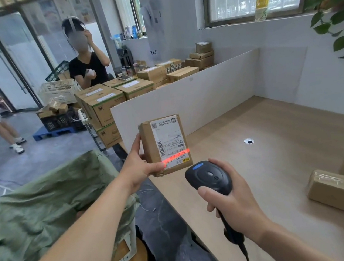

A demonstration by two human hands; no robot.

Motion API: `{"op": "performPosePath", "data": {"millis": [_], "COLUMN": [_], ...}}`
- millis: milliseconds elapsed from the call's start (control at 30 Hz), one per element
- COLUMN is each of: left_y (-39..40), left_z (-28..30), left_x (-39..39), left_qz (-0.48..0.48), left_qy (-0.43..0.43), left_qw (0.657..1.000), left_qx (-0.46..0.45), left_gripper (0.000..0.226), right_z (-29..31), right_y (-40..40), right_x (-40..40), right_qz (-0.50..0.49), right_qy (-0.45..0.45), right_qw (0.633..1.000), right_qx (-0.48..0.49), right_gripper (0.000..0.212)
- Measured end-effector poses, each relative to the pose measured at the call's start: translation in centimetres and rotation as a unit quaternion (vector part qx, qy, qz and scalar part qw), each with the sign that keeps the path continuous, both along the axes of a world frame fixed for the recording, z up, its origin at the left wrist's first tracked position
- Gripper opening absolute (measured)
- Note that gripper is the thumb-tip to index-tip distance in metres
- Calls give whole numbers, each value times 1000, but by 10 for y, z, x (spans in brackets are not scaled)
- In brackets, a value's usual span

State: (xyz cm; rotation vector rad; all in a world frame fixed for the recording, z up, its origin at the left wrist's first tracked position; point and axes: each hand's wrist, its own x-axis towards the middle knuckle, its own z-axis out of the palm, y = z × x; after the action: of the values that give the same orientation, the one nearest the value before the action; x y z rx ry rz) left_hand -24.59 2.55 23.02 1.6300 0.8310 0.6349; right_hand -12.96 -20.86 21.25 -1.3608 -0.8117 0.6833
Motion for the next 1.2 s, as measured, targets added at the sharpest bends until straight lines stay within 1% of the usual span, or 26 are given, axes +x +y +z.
{"op": "performPosePath", "data": {"millis": [133, 267, 467, 567, 633, 700, 833, 1033, 1100, 1200], "left_y": [11, 28, 78, 110, 131, 154, 192, 222, 230, 243], "left_z": [-3, -5, -9, -16, -22, -34, -73, -127, -140, -152], "left_x": [-11, -26, -62, -93, -120, -153, -229, -309, -327, -350], "left_qz": [7, 6, 8, 19, 35, 57, 117, 187, 211, 261], "left_qy": [-24, -33, -24, -10, 3, 15, 48, 82, 101, 131], "left_qw": [1000, 999, 1000, 1000, 999, 998, 989, 967, 959, 945], "left_qx": [-10, -2, -5, -10, -18, -34, -72, -153, -159, -145], "left_gripper": [124, 122, 117, 117, 116, 114, 111, 104, 99, 85], "right_z": [-1, 2, 3, 1, -2, -8, -22, -39, -42, -44], "right_y": [12, 30, 79, 113, 137, 162, 205, 251, 264, 279], "right_x": [-10, -22, -49, -70, -84, -100, -133, -177, -187, -198], "right_qz": [3, 13, 17, 31, 36, 41, 69, 116, 129, 143], "right_qy": [1, -9, -16, -17, -18, -20, -16, -11, -8, -8], "right_qw": [1000, 1000, 1000, 999, 999, 999, 997, 993, 992, 990], "right_qx": [7, 7, 14, 10, 10, 8, 3, -7, -10, -15], "right_gripper": [59, 61, 68, 64, 60, 61, 61, 76, 75, 70]}}
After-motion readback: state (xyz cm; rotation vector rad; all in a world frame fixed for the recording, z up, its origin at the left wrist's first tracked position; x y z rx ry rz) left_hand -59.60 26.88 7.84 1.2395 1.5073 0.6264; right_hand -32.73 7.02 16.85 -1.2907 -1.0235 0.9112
